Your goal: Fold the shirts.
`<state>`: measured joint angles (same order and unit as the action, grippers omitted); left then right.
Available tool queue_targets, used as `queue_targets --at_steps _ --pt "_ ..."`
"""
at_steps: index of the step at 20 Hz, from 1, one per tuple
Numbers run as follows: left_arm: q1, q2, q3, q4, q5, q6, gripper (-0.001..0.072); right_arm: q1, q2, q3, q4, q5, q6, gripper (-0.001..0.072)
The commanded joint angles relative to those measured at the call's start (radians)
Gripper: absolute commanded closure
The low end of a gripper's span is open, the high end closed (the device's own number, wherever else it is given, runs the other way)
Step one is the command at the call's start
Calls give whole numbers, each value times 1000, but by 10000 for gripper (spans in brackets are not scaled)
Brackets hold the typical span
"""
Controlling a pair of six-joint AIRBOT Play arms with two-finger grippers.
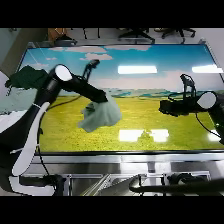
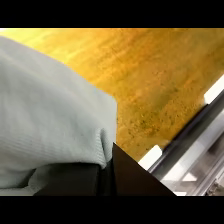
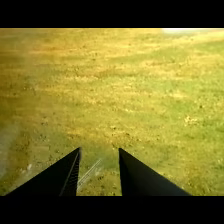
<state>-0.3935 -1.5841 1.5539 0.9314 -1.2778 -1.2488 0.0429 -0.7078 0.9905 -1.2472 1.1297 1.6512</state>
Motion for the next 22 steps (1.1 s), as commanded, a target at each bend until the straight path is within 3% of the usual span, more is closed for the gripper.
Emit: queue_targets --at_steps 1,2,3,6,7,8,10,13,18,20,22 --pt "-127 24 -113 -6 85 3 654 -27 5 -2 29 31 -34 306" --pt "-127 24 -100 -6 82 6 272 -24 -5 -2 60 32 -54 307" --pt "-118 24 -72 -6 62 -3 10 -20 -16 -2 103 38 -80 306" --pt "-40 25 59 -7 -126 -44 8 19 -41 -4 187 56 -138 287" --pt "-10 28 82 -8 -197 -59 9 39 -48 -9 186 53 -138 203" --pt "21 39 80 -8 -269 -79 9 52 -54 -17 186 43 -138 188" --pt "58 80 6 -8 -310 -130 9 67 -71 -39 188 -4 -142 187" --pt "89 147 -190 -5 -308 -111 10 81 -137 -42 222 -63 -213 186" --pt "153 314 -671 65 -237 -78 9 85 -280 -42 416 -143 -397 187" --pt "189 389 -832 58 -135 -80 8 85 -332 -41 476 -197 -465 186" --pt "199 459 -966 -12 51 -80 8 86 -394 -41 586 -238 -594 187"
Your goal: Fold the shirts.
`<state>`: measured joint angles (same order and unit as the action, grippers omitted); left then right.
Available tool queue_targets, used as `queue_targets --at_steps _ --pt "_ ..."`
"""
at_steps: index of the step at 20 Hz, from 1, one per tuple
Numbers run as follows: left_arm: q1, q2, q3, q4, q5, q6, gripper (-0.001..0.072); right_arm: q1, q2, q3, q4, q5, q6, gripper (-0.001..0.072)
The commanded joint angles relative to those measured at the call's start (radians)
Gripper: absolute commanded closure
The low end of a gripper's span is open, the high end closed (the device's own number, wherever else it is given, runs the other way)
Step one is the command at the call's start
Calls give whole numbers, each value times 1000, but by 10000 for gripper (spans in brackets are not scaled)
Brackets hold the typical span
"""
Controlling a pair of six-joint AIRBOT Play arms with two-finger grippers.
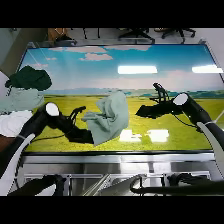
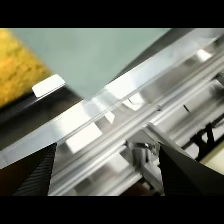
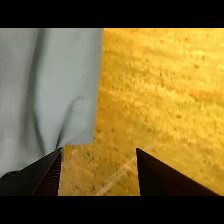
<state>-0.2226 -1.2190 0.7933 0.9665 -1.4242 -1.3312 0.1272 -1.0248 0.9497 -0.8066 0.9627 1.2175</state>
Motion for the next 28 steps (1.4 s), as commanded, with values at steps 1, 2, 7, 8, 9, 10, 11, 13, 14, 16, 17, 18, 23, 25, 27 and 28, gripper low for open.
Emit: queue_targets --at_steps 1,2,7,8,9,10,11,13,14,16,17,18,23,25,27,28 --pt "23 117 -256 -108 301 3 8 4 -112 0 216 -82 -223 187" --pt "14 130 -290 -161 390 7 8 10 -144 0 280 -92 -282 187" --pt "-97 71 -301 -285 584 53 8 73 -238 4 416 -126 -427 188" --pt "-107 47 -271 -273 545 71 8 76 -242 4 418 -124 -433 188" --pt "-107 24 -236 -251 489 77 8 76 -241 5 418 -124 -433 188" --pt "-107 4 -203 -231 446 72 9 76 -241 6 418 -126 -435 189" --pt "-107 -19 -171 -226 420 66 10 76 -241 8 419 -126 -446 189" --pt "-107 -71 -126 -227 402 47 11 76 -243 8 419 -128 -448 190" --pt "-107 -97 -103 -225 382 45 11 76 -243 8 418 -125 -448 189" --pt "-107 -143 -64 -224 312 52 9 76 -242 8 418 -117 -448 190" --pt "-107 -161 -46 -224 279 64 9 76 -242 8 419 -117 -448 189" --pt "-107 -175 -30 -224 249 73 9 76 -242 8 419 -117 -448 189" --pt "-107 -248 11 -237 222 72 10 76 -242 8 419 -117 -449 189" --pt "-107 -274 11 -242 219 72 244 76 -242 8 419 -117 -463 224" --pt "-100 -283 11 -270 216 87 695 76 -242 8 420 -118 -466 425" --pt "-89 -273 11 -297 216 106 695 76 -243 9 426 -117 -482 515"
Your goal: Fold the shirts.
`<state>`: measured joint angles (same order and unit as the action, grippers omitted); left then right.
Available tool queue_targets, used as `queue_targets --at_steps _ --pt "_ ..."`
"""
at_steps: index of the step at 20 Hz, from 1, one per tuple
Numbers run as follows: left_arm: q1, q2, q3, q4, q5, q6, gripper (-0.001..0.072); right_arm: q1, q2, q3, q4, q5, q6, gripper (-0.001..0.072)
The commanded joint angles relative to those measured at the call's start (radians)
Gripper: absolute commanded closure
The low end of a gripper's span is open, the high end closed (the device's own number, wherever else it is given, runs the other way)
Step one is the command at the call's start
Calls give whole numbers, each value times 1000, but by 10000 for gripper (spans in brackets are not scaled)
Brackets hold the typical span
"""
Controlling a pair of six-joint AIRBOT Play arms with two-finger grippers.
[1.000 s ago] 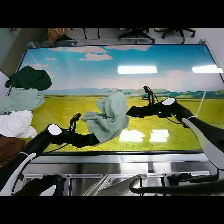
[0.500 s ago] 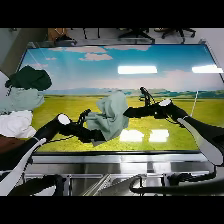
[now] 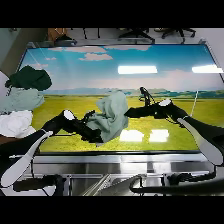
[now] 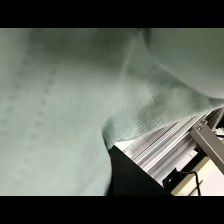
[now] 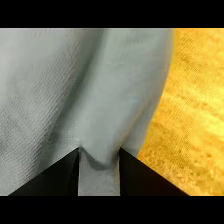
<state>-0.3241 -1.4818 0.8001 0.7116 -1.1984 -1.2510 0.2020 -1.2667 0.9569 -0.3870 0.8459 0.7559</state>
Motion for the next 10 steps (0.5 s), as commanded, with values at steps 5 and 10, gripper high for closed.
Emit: queue_targets --at_steps 5,10 --pt "132 162 5 -93 -8 40 696 -4 37 76 9 61 -29 691" --pt "291 454 176 -296 -40 73 697 -45 315 373 -25 203 -39 692"
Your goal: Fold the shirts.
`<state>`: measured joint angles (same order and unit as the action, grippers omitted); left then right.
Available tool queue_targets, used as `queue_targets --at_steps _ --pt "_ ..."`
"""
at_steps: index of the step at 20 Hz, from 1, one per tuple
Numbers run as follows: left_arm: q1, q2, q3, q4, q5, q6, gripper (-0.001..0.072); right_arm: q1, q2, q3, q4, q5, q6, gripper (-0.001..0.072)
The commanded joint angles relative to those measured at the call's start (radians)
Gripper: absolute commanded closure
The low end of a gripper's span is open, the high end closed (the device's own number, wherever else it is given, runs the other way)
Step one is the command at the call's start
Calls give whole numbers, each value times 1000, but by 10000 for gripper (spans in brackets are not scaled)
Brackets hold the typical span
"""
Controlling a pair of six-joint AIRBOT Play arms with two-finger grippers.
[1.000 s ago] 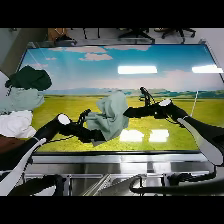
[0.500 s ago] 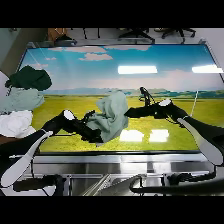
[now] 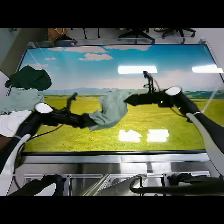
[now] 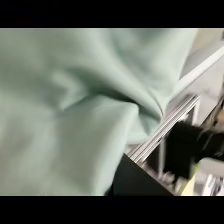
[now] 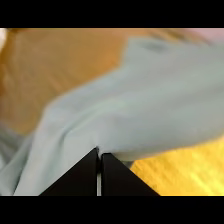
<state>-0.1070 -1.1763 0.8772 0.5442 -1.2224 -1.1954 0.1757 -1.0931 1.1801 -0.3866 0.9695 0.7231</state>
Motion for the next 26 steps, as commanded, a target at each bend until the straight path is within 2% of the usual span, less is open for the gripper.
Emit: queue_targets --at_steps 1,6,7,9,11,14,17,21,22,23,24,25,26 --pt "81 205 164 -174 -15 18 697 -18 211 208 -63 79 -5 692" --pt "86 398 519 -188 26 -4 696 -19 531 374 -298 40 11 691" --pt "86 420 554 -147 38 -24 696 -19 575 373 -347 30 22 691" --pt "85 436 589 23 19 -127 692 -20 602 373 -449 50 97 691" --pt "85 426 550 126 -18 -169 691 -20 556 359 -513 126 153 691" --pt "85 353 405 137 -19 -162 691 -19 410 272 -501 220 176 690" --pt "85 214 246 137 16 -81 691 -19 221 168 -488 205 175 691" --pt "85 -28 144 137 151 11 686 -19 -48 147 -412 196 175 684" --pt "85 -84 161 137 164 25 530 -19 -90 147 -390 175 166 684" --pt "85 -142 198 137 170 29 104 -19 -121 147 -387 143 165 669" --pt "87 -190 241 137 164 27 0 -22 -137 147 -388 111 165 535" --pt "92 -231 293 139 147 28 0 -30 -138 148 -388 92 168 451" --pt "102 -264 345 137 111 26 0 -47 -128 153 -387 90 169 451"
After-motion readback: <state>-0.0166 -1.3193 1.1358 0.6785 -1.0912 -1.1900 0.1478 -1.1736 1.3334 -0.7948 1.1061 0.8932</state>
